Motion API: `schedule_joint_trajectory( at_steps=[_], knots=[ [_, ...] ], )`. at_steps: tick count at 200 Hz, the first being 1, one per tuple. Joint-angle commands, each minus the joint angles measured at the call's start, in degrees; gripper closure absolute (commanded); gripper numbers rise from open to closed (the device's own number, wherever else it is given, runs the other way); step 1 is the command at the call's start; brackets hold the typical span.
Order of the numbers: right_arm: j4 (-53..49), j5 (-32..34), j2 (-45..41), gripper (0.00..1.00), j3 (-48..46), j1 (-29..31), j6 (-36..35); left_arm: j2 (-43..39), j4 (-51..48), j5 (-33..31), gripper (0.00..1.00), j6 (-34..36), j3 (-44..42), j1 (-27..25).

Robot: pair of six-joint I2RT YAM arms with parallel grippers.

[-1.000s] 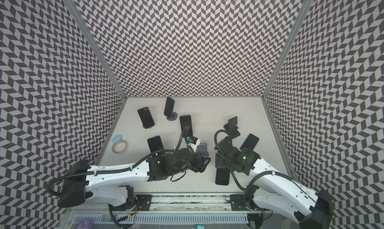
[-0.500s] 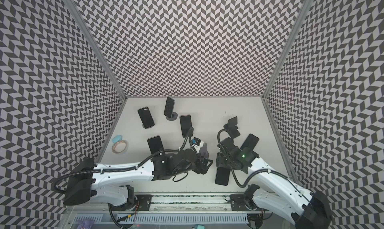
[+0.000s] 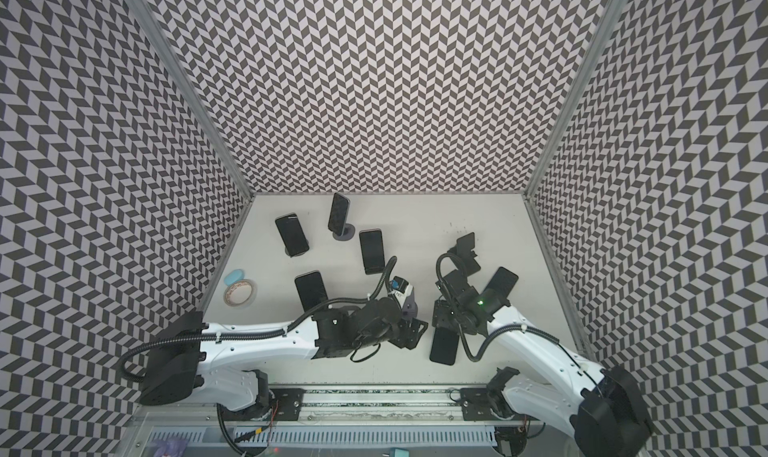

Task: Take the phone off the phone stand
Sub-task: 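Carry the phone toward the robot with the right gripper while the left extends, then lower the held teal-edged phone toward the table with the right gripper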

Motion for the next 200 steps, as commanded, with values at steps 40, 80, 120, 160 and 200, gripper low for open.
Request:
schedule_joint_trajectory(
  at_steps=[40, 80, 120, 160, 200],
  knots=[
    [3.9, -0.4, 3.5, 0.51, -0.5, -2.7, -2.2, 1.0, -1.1, -0.7, 0.15, 2.4, 1.9, -0.2],
    [5.6, -2.8, 7.5, 0.51, -0.2, -4.1, -2.7, 0.9, -1.3, -0.5, 0.15, 2.7, 1.5, -0.1],
    [6.9, -3.7, 11.5, 0.51, 0.9, -4.4, -2.8, 0.0, -1.4, -0.7, 0.15, 3.2, 0.9, -0.1],
    [8.0, -3.1, 13.9, 0.51, 1.6, -4.4, -3.1, -1.8, -1.4, -2.0, 0.15, 3.8, -0.1, 0.0],
    [9.2, -3.1, 16.3, 0.51, 1.2, -4.5, -3.0, -2.7, -1.8, -2.0, 0.15, 4.2, -0.7, 0.3]
  ],
)
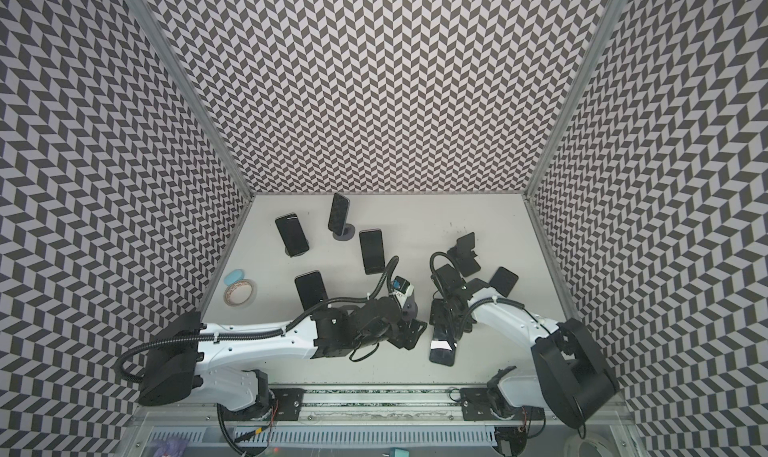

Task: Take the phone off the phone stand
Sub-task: 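Lower the held teal-edged phone toward the table with the right gripper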

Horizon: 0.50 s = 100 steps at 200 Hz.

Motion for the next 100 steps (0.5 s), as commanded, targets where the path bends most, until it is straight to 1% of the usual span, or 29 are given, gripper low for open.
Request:
schedule_joint_trajectory(
  at_steps=[1, 100],
  knots=[
    [3.3, 0.4, 1.0, 0.51, 1.0, -0.3, -0.1, -1.6, -0.7, -1.3, 0.15, 0.5, -0.7, 0.3],
    [5.6, 0.2, 3.4, 0.51, -0.2, -0.3, 1.3, -2.4, -0.5, -0.3, 0.15, 1.6, -2.1, 1.0]
  ],
)
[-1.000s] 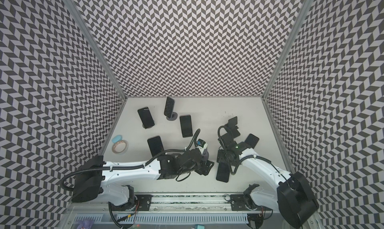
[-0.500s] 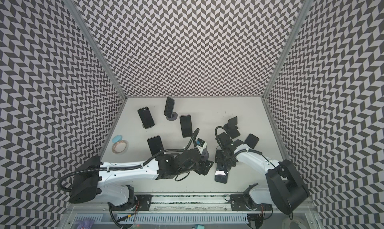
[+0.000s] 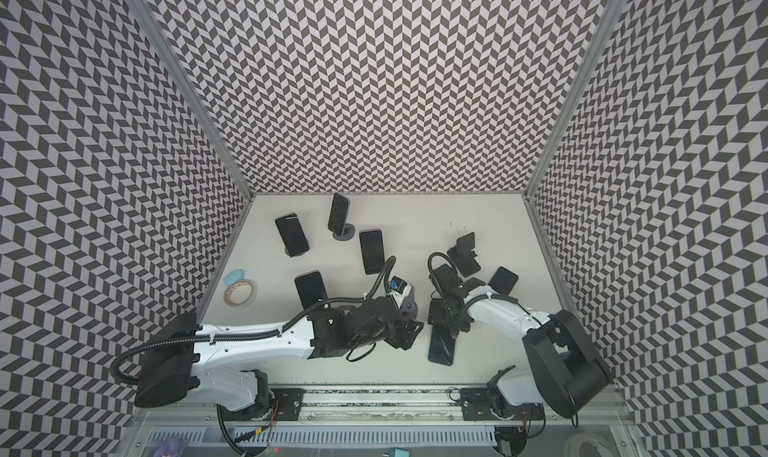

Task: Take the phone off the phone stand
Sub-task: 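Lower the held teal-edged phone toward the table with the right gripper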

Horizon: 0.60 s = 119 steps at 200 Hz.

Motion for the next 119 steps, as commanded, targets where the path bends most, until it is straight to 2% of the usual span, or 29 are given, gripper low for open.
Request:
schedule_joint_trajectory(
  at_steps=[1, 119],
  knots=[
    [3.5, 0.5, 0.7, 0.51, -0.2, -0.3, 1.0, -1.4, -0.2, -0.4, 0.15, 0.5, -0.7, 0.3],
    [3.3, -0.1, 0.5, 0.50, -1.0, -0.2, 2.9, -5.0, -0.3, 0.2, 0.15, 0.8, -3.1, 1.2]
  ],
)
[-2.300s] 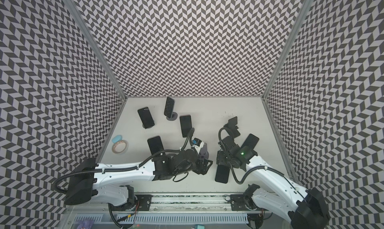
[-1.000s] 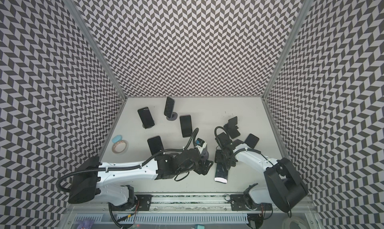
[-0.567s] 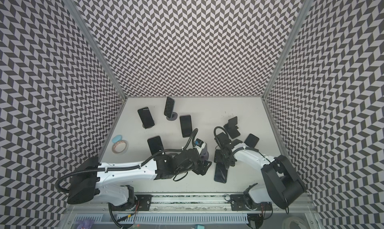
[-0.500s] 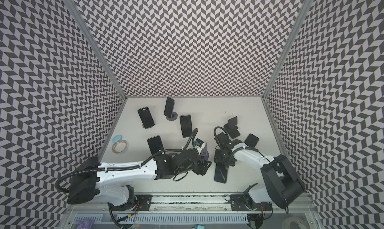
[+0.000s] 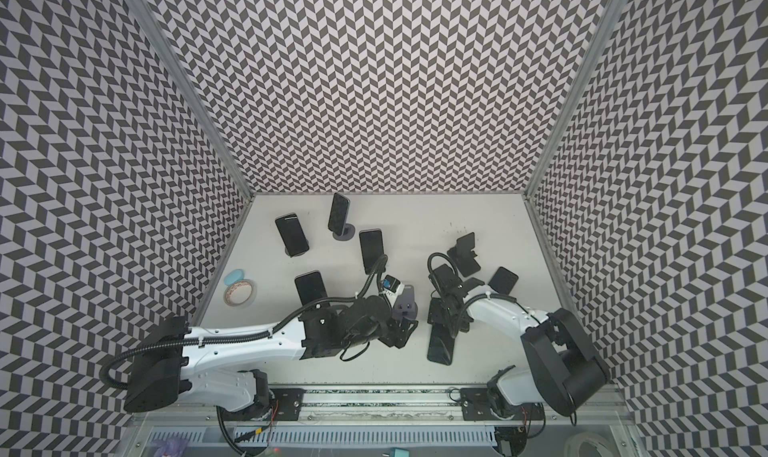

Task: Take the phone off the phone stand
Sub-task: 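Lower the held teal-edged phone toward the table with the right gripper, then set the teal-edged phone flat on the table and open the right gripper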

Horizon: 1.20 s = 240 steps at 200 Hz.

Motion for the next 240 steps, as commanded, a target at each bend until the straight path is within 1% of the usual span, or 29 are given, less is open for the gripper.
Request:
schedule_joint_trajectory(
  at_steps=[1, 51, 84, 151, 240],
  knots=[
    [2.9, -0.2, 0.2, 0.50, -0.9, -0.2, 1.5, -1.5, -0.2, 0.1, 0.15, 0.5, -0.8, 0.3],
    [2.9, -0.8, 1.6, 0.50, -0.4, -0.1, 1.5, -3.0, -0.3, 0.3, 0.15, -0.3, -2.2, 0.2],
    [2.5, 1.0, 2.8, 0.49, 1.1, 0.1, 1.1, -4.0, -0.2, -0.4, 0.15, 0.2, -3.0, 0.5],
    [2.8, 1.6, 5.8, 0.49, 2.9, 0.6, 0.5, -5.2, -0.3, -0.2, 0.15, 0.7, -3.8, 2.1],
    [3.9, 2.7, 7.3, 0.49, 2.2, 1.4, -0.4, -3.7, 1.1, 0.8, 0.16, 1.7, -3.2, 4.1]
  ],
)
